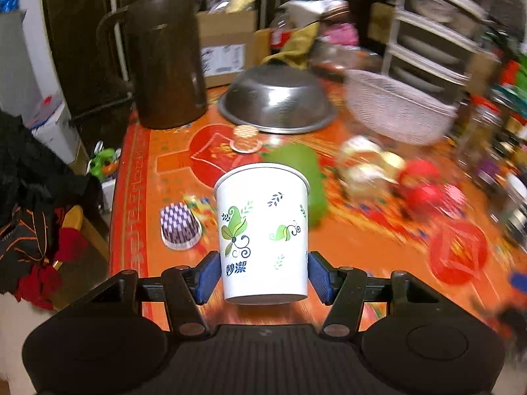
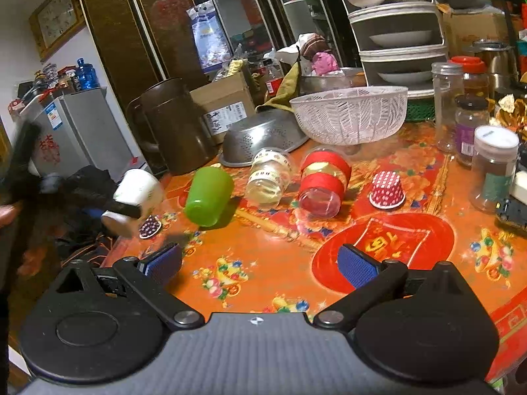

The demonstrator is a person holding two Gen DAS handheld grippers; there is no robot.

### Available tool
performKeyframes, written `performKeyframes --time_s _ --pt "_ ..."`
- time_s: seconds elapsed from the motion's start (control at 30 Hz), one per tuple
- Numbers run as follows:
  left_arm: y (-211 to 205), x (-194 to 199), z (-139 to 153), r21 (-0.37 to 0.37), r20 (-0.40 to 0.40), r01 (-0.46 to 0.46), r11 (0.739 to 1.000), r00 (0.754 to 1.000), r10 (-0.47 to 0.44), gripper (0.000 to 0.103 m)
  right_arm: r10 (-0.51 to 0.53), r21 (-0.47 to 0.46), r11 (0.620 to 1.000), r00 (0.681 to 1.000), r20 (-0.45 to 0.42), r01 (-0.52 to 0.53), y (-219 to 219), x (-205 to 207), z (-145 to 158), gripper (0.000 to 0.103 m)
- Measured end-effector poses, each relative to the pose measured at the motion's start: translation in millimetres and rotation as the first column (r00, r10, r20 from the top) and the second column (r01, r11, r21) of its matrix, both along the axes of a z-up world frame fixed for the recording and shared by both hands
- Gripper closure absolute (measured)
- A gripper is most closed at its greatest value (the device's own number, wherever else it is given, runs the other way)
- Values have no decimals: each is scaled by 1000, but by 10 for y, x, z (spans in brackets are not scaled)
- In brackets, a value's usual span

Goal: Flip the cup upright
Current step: 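Lift the white cup with the left tool while the right tool approaches it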

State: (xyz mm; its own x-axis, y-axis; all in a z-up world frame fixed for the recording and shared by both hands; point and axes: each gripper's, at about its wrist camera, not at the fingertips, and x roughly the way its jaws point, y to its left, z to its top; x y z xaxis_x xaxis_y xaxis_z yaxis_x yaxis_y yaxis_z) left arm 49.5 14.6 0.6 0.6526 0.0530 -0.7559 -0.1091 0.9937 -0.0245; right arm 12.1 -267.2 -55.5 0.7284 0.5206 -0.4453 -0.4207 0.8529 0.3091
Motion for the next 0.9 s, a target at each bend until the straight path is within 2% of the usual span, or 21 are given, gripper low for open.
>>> performKeyframes --time_s 0.1,0.27,0.43,0.6,0.77,0.9 --pt "-210 -438 -16 -8 13 61 998 998 -61 42 6 -1 1000 1000 -26 -6 -12 -42 -75 1" --pt "-500 -800 -200 -122 3 124 985 992 -125 42 15 8 1000 993 -117 -14 -21 -52 -239 1" --pt "-692 -832 -521 -219 -48 133 966 988 -147 42 25 38 999 978 -207 -18 -55 -63 -349 1" --pt "-809 -852 -656 -254 -54 133 958 987 -151 42 35 61 998 965 -261 -19 -54 -88 -367 1" --pt "-927 -879 -741 -257 -54 133 957 987 -152 42 119 158 986 912 -392 -60 37 -18 -434 1" --pt "-932 -865 -789 -281 -65 137 950 985 -162 42 151 157 984 884 -442 -89 194 25 -423 1"
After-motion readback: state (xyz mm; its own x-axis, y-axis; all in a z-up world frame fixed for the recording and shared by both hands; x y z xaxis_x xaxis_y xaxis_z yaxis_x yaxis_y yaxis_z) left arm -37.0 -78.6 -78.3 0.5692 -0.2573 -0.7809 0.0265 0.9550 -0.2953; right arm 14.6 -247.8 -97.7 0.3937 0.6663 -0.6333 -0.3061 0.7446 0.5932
